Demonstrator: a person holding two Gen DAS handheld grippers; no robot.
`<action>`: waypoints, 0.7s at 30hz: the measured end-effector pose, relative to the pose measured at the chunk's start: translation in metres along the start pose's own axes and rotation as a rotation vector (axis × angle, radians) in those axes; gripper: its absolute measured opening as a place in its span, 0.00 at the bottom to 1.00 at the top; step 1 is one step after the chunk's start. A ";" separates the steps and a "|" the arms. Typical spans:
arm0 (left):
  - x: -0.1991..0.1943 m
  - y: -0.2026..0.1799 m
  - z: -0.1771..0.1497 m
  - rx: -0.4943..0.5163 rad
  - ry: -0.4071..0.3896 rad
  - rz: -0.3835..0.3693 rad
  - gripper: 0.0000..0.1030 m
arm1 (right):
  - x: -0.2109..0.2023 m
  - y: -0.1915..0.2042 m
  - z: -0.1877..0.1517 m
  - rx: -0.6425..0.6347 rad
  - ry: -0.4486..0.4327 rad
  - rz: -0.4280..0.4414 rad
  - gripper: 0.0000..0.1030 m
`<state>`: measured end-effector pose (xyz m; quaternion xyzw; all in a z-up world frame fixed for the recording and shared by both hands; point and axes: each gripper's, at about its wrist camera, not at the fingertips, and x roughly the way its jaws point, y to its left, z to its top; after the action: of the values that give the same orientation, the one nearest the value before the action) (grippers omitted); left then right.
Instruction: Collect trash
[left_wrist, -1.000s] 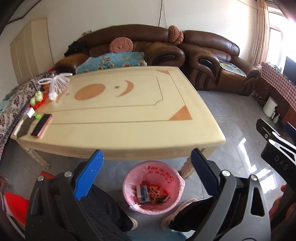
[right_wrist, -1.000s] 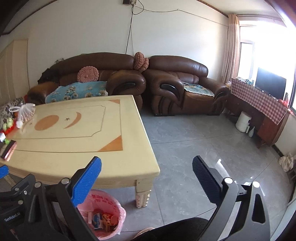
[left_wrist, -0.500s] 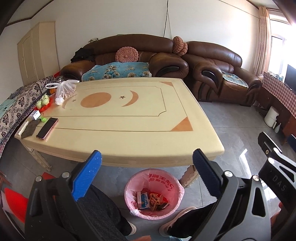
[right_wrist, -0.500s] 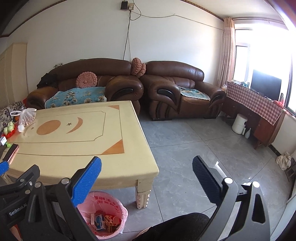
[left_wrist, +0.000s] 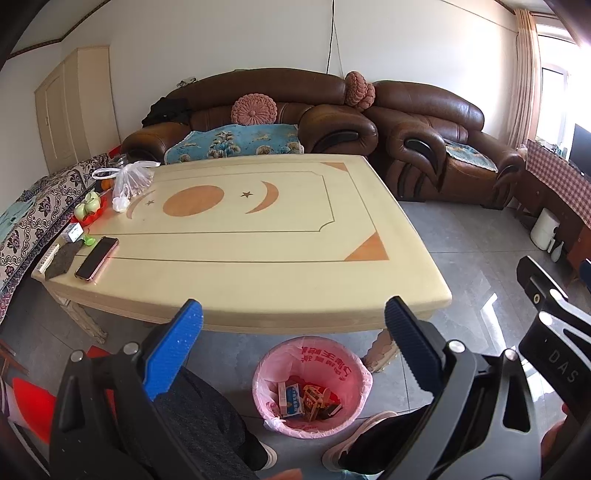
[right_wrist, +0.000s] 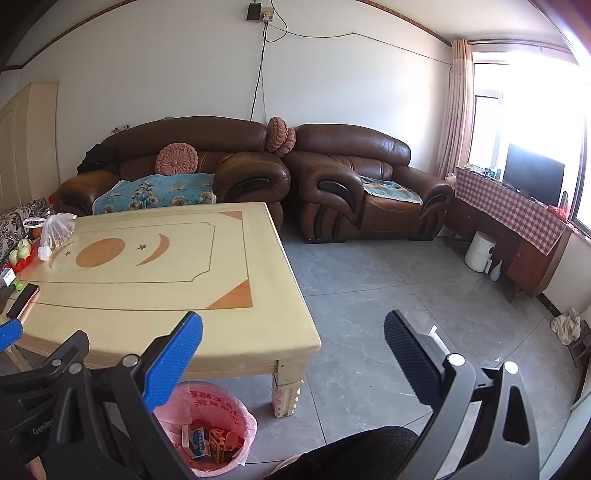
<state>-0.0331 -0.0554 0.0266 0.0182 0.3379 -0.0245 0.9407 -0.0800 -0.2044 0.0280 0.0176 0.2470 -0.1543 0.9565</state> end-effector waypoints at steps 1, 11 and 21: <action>0.000 0.000 0.000 0.002 -0.002 -0.002 0.94 | 0.000 0.000 0.000 -0.001 0.001 0.002 0.93; 0.000 -0.001 0.000 -0.001 -0.003 0.000 0.94 | 0.002 0.004 0.002 -0.008 0.005 0.007 0.93; 0.001 0.000 -0.002 -0.003 -0.002 0.011 0.94 | 0.003 0.005 0.002 -0.009 0.008 0.008 0.93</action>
<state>-0.0335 -0.0558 0.0247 0.0184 0.3368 -0.0190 0.9412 -0.0747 -0.2005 0.0279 0.0148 0.2514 -0.1491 0.9562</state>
